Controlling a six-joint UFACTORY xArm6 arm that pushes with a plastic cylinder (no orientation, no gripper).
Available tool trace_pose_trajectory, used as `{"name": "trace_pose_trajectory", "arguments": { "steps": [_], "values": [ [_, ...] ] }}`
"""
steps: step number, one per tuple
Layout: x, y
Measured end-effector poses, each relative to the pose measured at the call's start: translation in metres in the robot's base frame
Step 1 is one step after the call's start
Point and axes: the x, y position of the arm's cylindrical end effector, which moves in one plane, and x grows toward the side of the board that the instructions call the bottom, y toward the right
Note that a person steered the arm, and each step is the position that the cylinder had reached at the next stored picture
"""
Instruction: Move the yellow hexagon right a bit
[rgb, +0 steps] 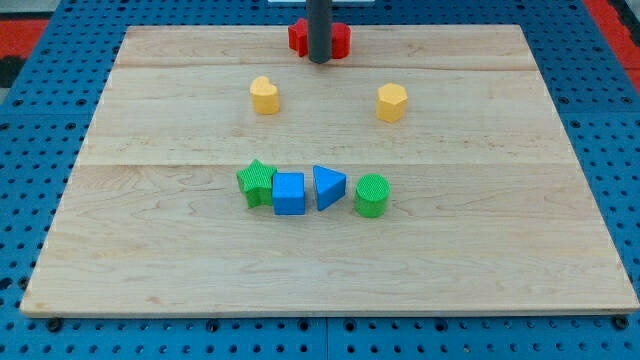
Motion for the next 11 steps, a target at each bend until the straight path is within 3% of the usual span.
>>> {"name": "trace_pose_trajectory", "arguments": {
  "steps": [2,6,10,11],
  "values": [
    [0.092,0.0],
    [0.092,0.062],
    [0.077,0.073],
    [0.077,0.102]
  ]
}}
